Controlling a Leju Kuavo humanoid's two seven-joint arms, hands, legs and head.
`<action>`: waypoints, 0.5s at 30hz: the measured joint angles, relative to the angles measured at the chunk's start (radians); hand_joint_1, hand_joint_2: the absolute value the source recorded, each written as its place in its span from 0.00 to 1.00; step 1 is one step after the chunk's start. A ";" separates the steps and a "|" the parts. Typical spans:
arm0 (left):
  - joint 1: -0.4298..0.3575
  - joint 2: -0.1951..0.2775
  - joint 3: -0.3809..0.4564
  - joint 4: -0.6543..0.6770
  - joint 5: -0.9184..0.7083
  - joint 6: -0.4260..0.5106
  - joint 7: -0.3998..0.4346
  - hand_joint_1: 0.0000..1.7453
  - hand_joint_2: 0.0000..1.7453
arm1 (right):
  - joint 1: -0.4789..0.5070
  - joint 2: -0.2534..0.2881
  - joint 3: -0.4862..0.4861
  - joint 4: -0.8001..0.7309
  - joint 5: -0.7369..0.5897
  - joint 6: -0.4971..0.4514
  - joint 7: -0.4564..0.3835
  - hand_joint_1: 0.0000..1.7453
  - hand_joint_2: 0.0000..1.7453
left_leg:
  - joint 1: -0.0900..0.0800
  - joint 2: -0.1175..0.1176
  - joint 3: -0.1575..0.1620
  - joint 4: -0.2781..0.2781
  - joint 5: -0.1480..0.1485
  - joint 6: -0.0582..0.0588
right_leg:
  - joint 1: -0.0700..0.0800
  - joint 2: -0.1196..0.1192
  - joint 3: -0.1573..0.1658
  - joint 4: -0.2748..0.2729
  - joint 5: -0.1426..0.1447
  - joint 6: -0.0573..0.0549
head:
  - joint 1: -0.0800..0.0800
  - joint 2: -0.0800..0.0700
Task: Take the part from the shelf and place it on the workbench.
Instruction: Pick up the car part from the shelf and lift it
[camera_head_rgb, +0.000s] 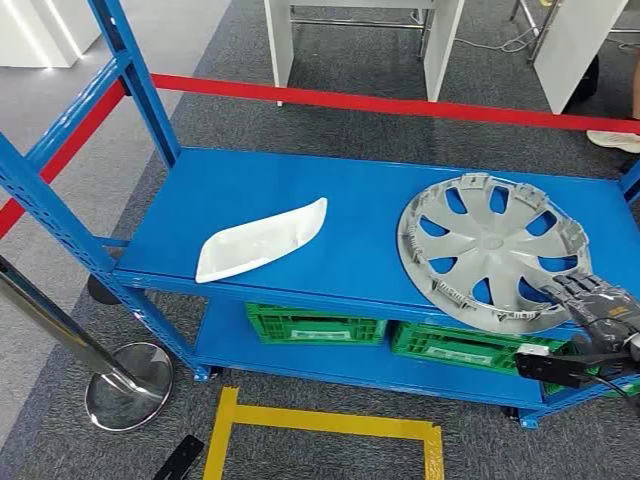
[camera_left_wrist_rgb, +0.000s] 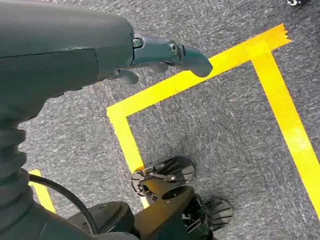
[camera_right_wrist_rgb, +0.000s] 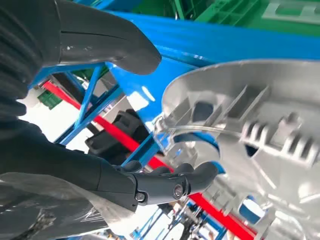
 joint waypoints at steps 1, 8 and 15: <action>0.000 0.001 -0.002 0.000 0.000 0.000 0.001 0.00 1.00 | -0.004 0.000 0.005 0.005 0.000 0.001 -0.002 0.00 1.00 | 0.000 0.000 0.000 0.000 0.000 0.000 | 0.000 0.000 0.000 0.000 0.000 0.000 | 0.000 0.000; -0.010 0.013 -0.016 0.001 0.001 -0.001 0.005 0.00 1.00 | -0.065 0.001 0.051 0.103 -0.004 0.010 -0.036 0.00 1.00 | 0.000 0.000 0.000 0.000 0.000 0.000 | 0.000 0.000 0.000 0.000 0.001 0.001 | 0.000 0.000; -0.013 0.016 -0.027 0.001 -0.001 0.001 0.005 0.00 1.00 | -0.092 0.002 0.084 0.148 -0.001 0.007 -0.040 0.00 1.00 | 0.000 0.000 0.000 0.000 0.000 0.000 | 0.000 0.000 0.000 0.000 0.001 0.001 | 0.000 0.000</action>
